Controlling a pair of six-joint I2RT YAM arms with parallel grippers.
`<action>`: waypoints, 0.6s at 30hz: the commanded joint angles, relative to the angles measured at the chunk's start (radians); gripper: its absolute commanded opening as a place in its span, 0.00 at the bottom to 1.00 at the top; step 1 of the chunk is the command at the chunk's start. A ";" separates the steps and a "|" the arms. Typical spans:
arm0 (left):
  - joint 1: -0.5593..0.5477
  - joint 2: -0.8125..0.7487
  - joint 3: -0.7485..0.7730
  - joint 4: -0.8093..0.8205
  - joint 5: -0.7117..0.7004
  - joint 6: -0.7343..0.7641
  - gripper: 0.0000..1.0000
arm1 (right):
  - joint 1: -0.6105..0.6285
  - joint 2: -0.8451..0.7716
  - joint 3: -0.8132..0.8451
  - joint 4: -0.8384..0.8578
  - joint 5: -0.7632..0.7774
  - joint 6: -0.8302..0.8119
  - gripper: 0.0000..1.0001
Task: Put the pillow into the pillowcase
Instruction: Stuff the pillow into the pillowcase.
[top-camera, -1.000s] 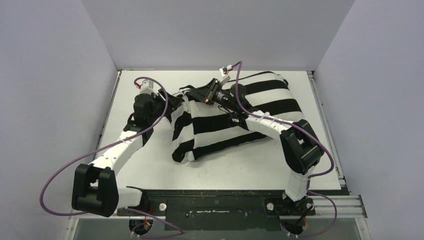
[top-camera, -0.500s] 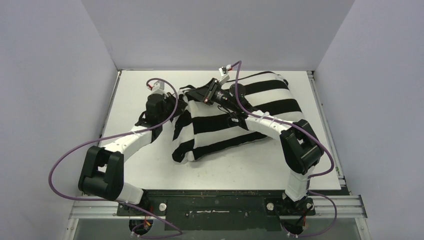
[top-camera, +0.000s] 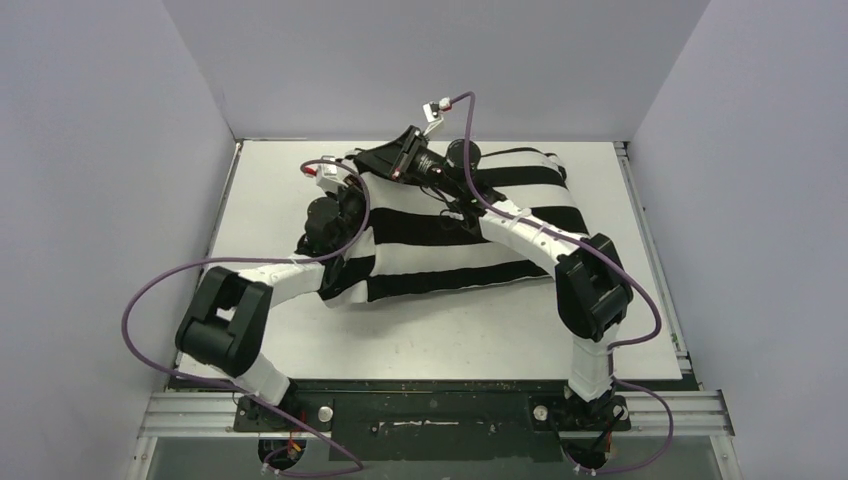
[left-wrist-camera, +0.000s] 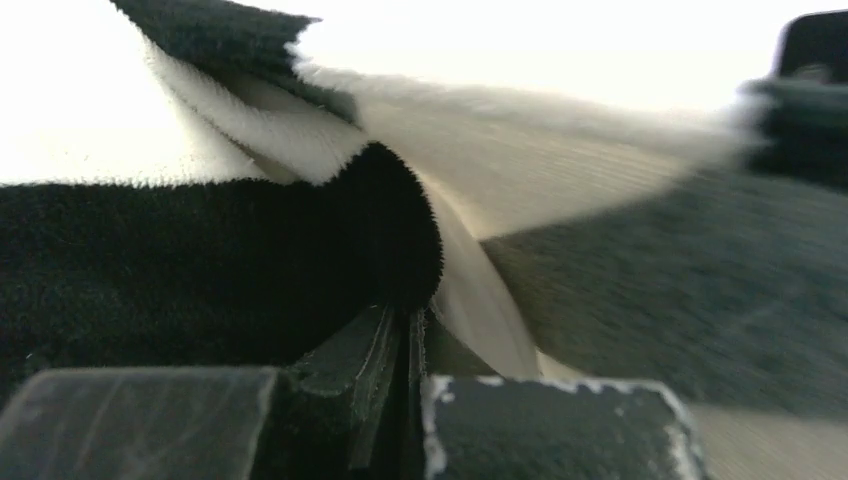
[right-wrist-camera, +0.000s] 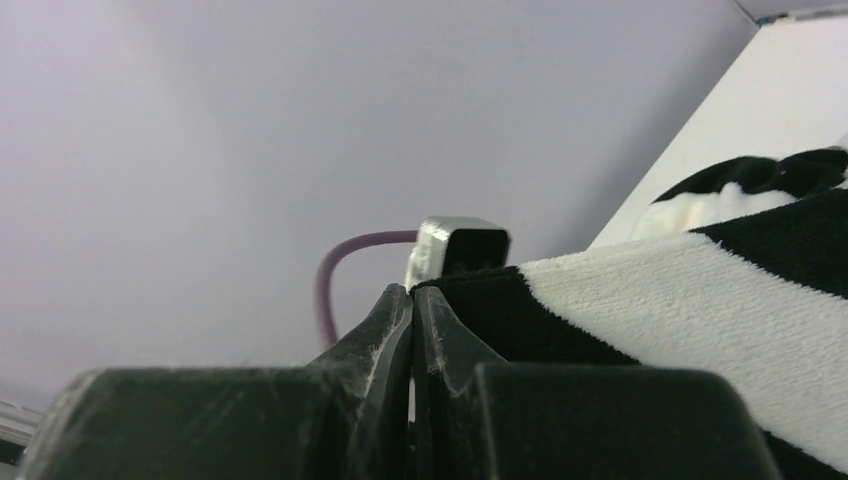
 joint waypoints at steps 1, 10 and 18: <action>-0.025 0.150 0.014 0.145 0.054 0.019 0.00 | 0.082 -0.008 0.067 0.158 -0.029 0.026 0.00; 0.087 0.240 0.076 0.144 0.197 -0.058 0.09 | -0.002 -0.039 -0.173 0.233 0.112 0.049 0.00; 0.182 0.062 0.007 -0.098 0.306 -0.009 0.35 | -0.029 0.026 -0.130 0.248 0.108 0.077 0.00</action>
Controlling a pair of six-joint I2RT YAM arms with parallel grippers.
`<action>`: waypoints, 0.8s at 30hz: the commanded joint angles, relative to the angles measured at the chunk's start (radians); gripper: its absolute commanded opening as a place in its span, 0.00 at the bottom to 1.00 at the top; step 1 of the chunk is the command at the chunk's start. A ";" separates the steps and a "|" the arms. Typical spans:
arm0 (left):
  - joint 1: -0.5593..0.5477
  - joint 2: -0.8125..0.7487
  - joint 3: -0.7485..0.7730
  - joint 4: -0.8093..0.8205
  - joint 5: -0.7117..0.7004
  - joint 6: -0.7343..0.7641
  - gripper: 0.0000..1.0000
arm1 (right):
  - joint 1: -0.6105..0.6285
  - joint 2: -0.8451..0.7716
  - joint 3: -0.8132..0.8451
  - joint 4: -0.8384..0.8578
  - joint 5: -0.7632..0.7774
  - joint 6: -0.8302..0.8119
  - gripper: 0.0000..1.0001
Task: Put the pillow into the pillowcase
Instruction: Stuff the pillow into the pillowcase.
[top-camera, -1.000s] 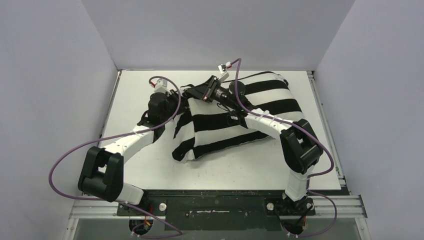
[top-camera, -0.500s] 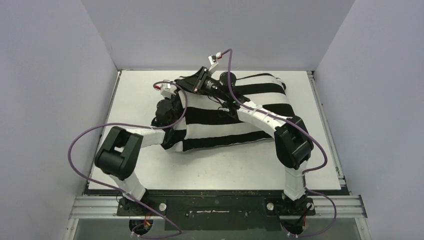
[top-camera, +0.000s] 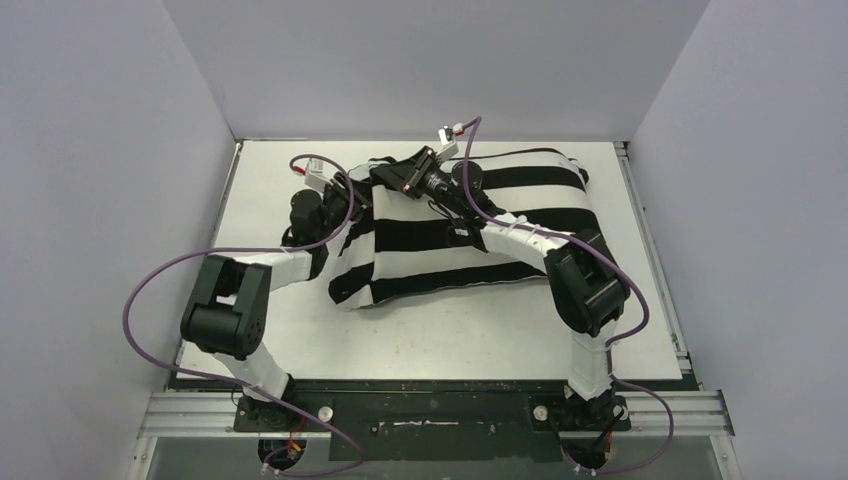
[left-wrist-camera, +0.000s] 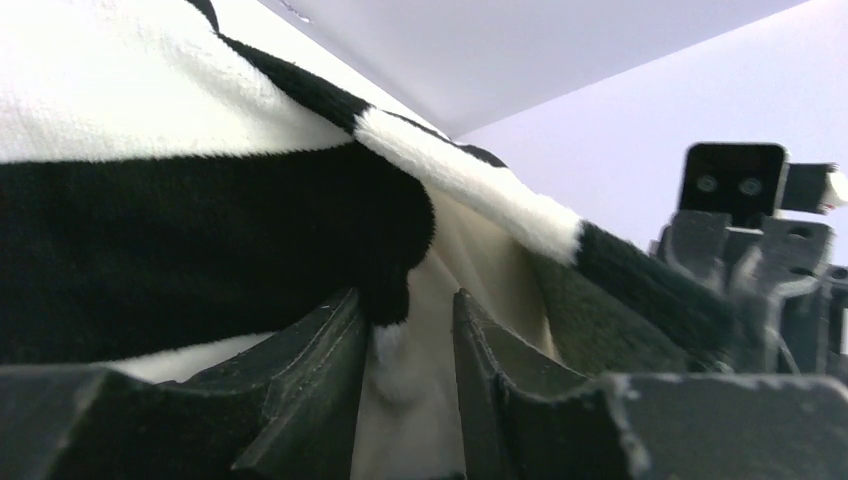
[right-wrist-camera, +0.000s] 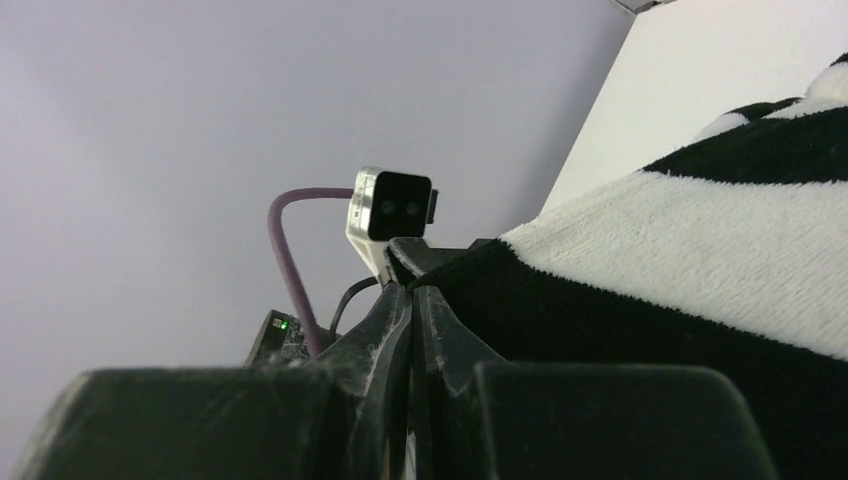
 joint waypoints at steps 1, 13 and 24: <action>0.043 -0.113 -0.019 -0.126 0.122 0.029 0.36 | -0.003 -0.006 0.060 0.149 -0.004 0.038 0.00; 0.175 -0.291 0.032 -0.595 0.073 0.212 0.42 | 0.000 0.064 0.096 0.153 -0.012 0.071 0.01; 0.173 -0.349 -0.026 -0.616 0.067 0.316 0.38 | 0.014 0.076 0.119 0.055 -0.011 0.016 0.19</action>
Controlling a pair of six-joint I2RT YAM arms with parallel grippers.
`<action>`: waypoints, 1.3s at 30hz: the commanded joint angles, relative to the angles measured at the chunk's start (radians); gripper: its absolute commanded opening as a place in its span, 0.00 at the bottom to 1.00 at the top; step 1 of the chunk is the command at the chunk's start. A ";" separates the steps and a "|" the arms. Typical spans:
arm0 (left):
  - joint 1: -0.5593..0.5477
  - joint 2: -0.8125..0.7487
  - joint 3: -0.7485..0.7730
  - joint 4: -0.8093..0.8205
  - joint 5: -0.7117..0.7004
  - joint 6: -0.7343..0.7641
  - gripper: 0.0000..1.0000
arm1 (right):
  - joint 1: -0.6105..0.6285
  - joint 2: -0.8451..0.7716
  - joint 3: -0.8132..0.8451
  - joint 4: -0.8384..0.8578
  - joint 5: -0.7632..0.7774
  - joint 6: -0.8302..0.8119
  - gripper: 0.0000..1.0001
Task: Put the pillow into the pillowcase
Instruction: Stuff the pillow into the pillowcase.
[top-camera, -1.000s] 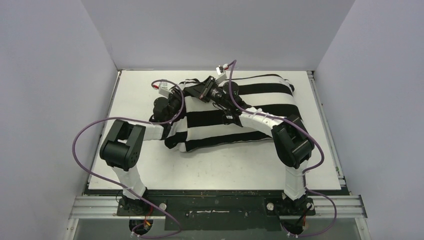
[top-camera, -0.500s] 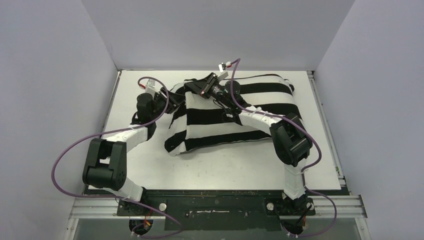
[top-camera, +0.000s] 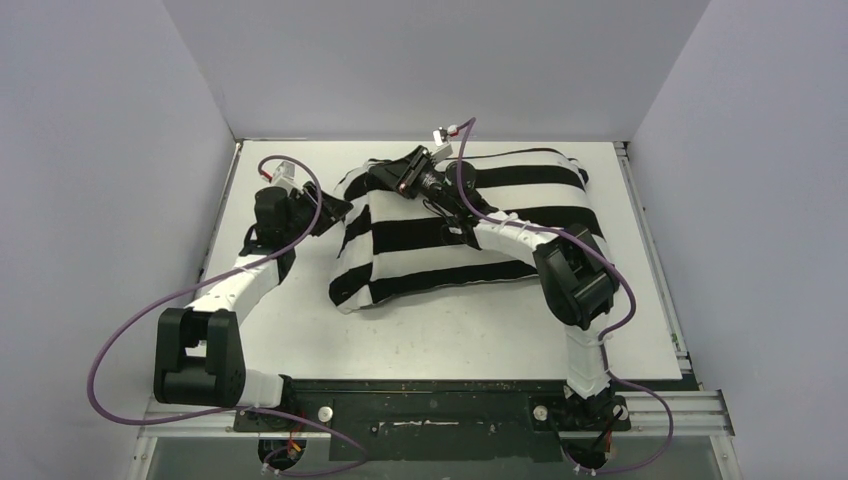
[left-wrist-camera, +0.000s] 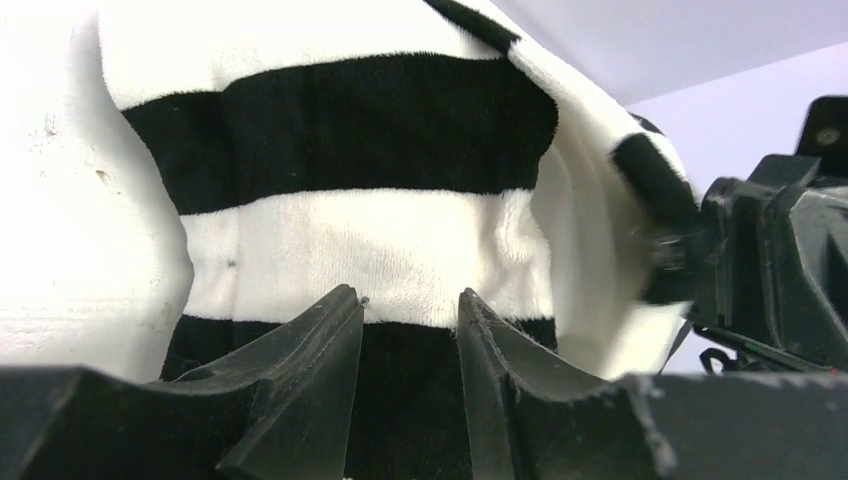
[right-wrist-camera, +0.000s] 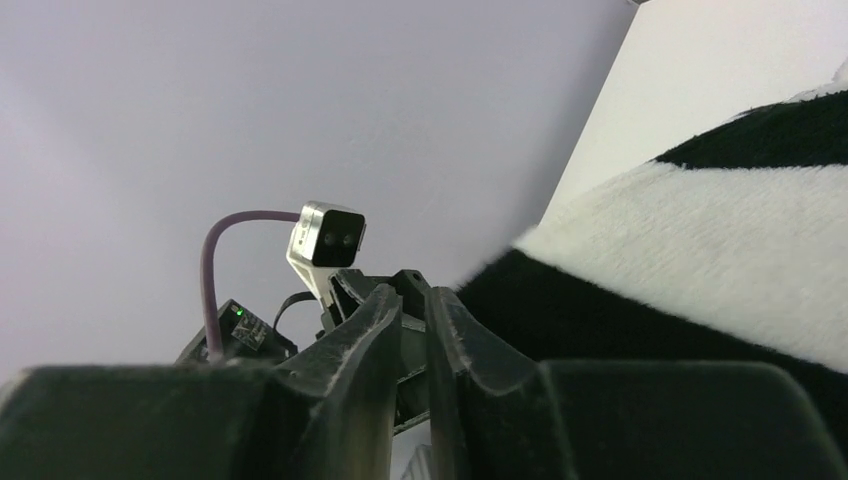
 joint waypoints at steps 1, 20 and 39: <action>-0.006 -0.014 -0.017 0.031 0.021 0.037 0.38 | 0.017 0.001 0.081 -0.016 -0.009 -0.057 0.25; -0.050 -0.099 0.208 -0.116 0.041 0.123 0.40 | -0.045 -0.311 -0.029 -0.322 0.000 -0.293 0.58; -0.157 0.139 0.154 0.040 -0.003 0.120 0.38 | -0.263 -0.860 -0.311 -0.957 0.332 -0.465 1.00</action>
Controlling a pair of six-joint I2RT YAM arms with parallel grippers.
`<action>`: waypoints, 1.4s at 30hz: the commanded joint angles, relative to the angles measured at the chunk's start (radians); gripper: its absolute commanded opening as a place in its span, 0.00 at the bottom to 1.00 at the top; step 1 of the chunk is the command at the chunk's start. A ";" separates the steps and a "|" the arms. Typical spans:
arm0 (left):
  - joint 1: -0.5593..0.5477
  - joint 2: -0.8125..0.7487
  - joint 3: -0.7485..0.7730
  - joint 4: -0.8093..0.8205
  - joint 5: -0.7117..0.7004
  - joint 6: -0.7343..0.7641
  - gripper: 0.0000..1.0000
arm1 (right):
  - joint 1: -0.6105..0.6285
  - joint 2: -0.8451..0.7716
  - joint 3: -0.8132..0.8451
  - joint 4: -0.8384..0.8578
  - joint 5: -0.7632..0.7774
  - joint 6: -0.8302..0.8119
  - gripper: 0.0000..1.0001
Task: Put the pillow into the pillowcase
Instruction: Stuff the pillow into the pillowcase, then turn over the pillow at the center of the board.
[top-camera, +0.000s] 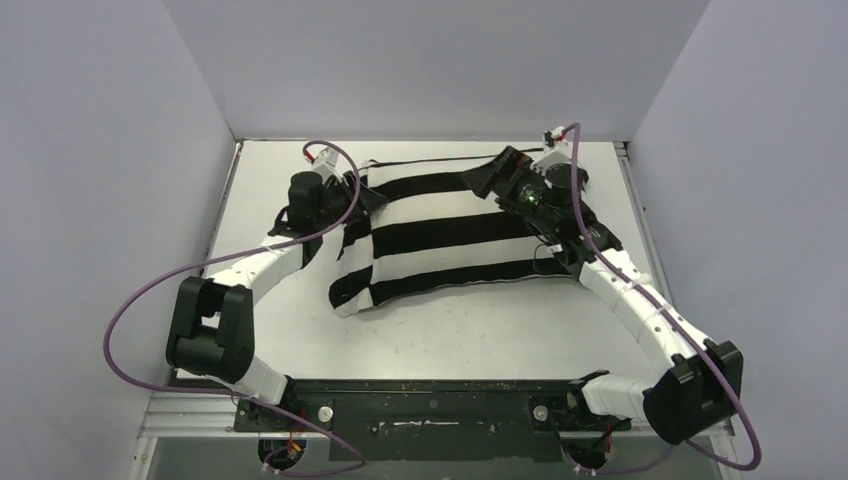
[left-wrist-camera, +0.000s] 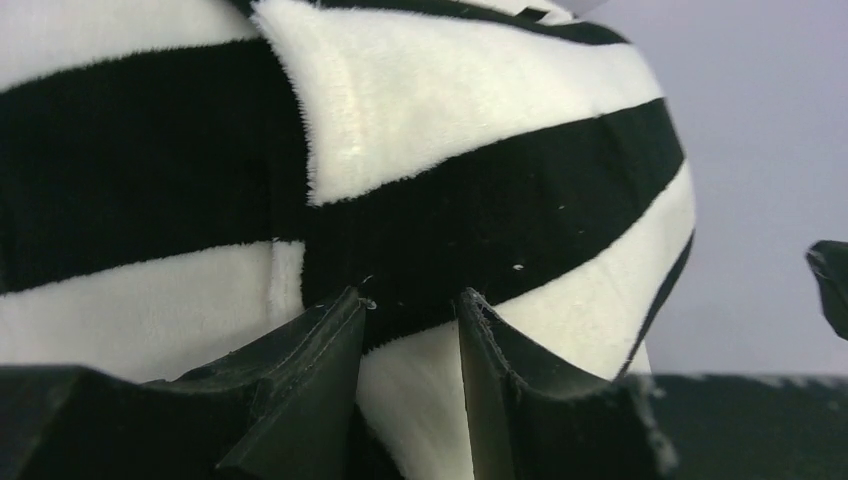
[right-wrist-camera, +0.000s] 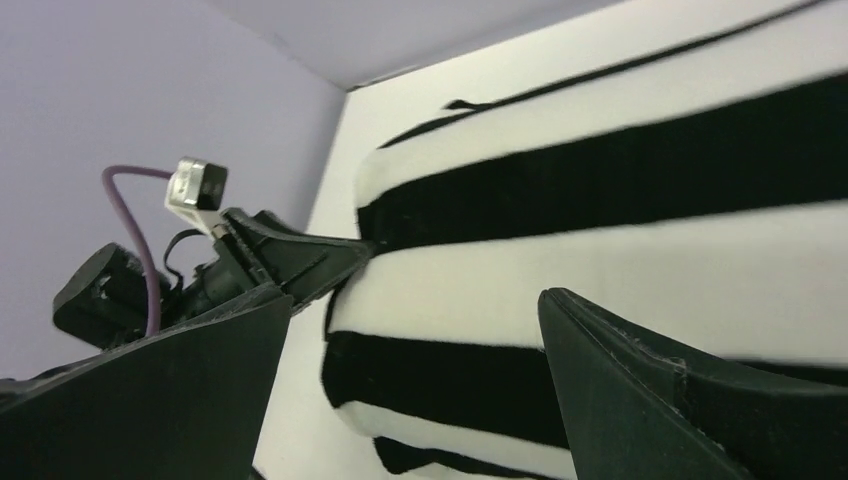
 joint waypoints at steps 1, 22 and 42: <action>0.012 0.000 -0.006 0.001 -0.040 0.029 0.38 | -0.058 -0.150 -0.012 -0.291 0.215 -0.008 1.00; 0.056 -0.549 -0.201 -0.529 -0.352 0.099 0.80 | -0.225 -0.344 -0.160 -1.049 0.758 0.464 1.00; 0.049 -0.610 -0.622 -0.399 -0.471 -0.360 0.75 | -1.138 -0.139 -0.525 -0.347 -0.015 0.291 0.91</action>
